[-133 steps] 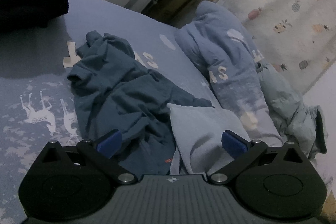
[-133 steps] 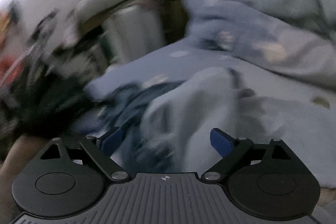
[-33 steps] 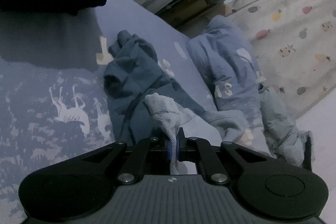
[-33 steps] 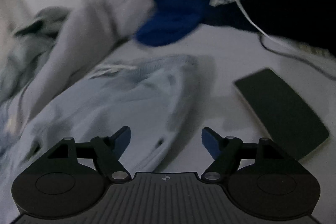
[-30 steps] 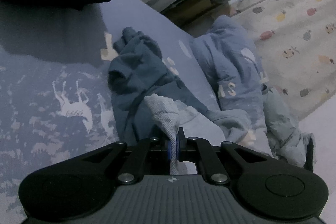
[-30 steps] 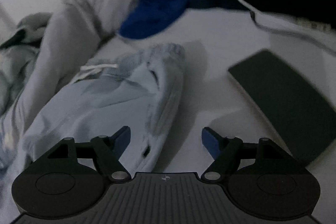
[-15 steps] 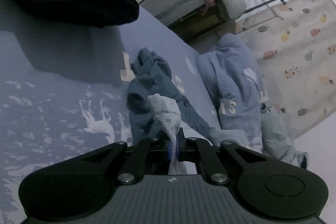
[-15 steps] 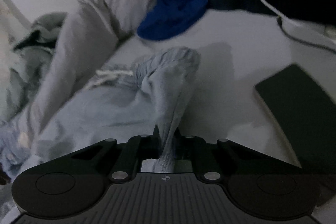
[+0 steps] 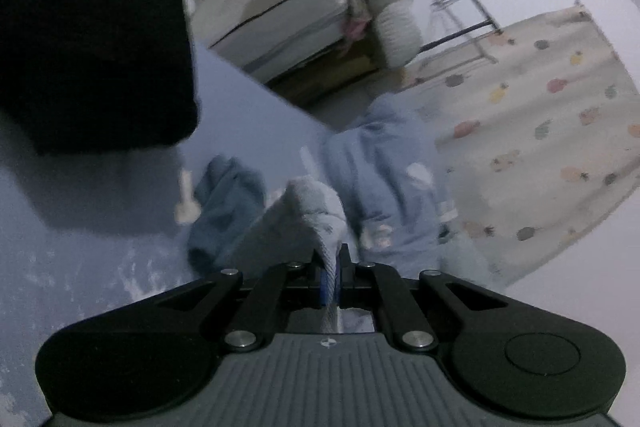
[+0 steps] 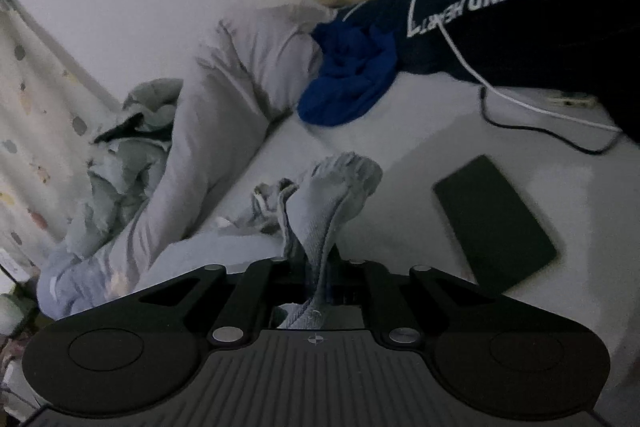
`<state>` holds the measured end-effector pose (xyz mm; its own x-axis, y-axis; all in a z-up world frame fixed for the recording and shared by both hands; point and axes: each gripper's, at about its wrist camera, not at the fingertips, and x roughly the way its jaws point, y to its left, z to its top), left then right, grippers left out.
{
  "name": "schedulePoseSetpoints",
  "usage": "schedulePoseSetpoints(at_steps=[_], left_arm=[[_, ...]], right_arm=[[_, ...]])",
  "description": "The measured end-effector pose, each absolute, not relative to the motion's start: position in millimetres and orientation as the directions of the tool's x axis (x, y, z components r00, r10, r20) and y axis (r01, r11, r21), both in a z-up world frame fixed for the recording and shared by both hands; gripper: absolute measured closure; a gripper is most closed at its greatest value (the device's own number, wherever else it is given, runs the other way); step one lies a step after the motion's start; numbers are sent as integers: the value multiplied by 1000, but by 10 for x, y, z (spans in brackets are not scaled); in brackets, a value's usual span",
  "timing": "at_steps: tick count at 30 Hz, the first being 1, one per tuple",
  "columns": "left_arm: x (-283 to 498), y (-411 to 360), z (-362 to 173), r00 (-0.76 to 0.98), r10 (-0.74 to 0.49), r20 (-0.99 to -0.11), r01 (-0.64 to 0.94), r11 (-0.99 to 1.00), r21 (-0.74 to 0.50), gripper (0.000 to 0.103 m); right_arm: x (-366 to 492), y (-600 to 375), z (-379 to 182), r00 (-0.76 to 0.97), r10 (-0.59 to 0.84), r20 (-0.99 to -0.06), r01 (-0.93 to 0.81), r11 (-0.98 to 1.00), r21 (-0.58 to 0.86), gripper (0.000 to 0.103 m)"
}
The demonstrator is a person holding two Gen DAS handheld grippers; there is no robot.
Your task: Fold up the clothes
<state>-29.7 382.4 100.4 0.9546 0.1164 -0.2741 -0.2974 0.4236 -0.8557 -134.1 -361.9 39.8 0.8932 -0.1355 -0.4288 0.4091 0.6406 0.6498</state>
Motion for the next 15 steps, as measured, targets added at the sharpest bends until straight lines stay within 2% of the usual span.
schedulePoseSetpoints(at_steps=[6, 10, 15], left_arm=[[-618, 3823, 1204, 961, 110, -253, -274, 476, -835, 97], [-771, 3804, 941, 930, 130, -344, -362, 485, -796, 97], [-888, 3877, 478, 868, 171, -466, -492, 423, -761, 97]], right_arm=[[-1782, -3559, 384, 880, -120, -460, 420, 649, 634, 95], [-1836, -3443, 248, 823, -85, -561, 439, 723, 533, 95], [-1772, -3367, 184, 768, -77, -636, 480, 727, 491, 94]])
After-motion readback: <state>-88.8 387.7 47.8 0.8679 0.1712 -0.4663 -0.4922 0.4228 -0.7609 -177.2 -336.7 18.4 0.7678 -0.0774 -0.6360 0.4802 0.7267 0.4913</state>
